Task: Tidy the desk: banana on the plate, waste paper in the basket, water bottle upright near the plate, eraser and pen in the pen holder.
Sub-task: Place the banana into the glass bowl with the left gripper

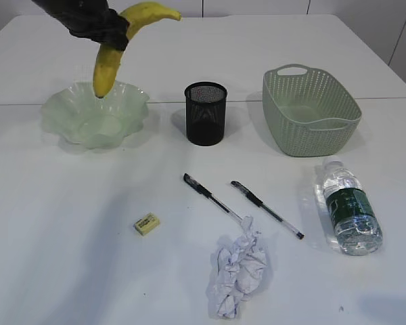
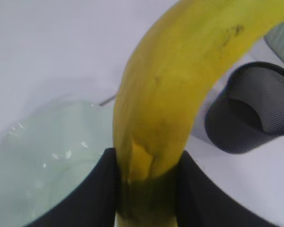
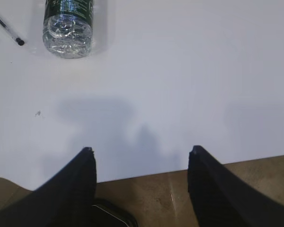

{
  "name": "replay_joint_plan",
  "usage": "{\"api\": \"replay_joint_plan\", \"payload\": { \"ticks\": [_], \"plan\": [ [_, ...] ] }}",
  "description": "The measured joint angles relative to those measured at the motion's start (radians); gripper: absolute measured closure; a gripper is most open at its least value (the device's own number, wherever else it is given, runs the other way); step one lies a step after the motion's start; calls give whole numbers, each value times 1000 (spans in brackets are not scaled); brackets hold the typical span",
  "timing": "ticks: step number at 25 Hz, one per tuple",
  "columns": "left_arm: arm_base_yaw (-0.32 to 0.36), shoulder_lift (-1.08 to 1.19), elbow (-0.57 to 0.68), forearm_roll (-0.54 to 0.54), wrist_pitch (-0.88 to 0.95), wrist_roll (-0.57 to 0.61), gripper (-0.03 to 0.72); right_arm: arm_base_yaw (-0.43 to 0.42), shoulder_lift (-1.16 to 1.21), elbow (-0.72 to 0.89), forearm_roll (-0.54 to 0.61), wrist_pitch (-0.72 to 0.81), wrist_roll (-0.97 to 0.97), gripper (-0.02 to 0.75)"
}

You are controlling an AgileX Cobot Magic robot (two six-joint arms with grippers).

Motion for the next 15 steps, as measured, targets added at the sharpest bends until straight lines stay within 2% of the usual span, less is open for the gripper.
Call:
{"api": "replay_joint_plan", "payload": {
  "ticks": [7,15],
  "plan": [
    [21,70,0,28,-119,0,486,0,0,0,-4,0,9,272],
    [118,125,0,30,-122,0,486,0,0,0,-5,2,11,272]
  ]
}}
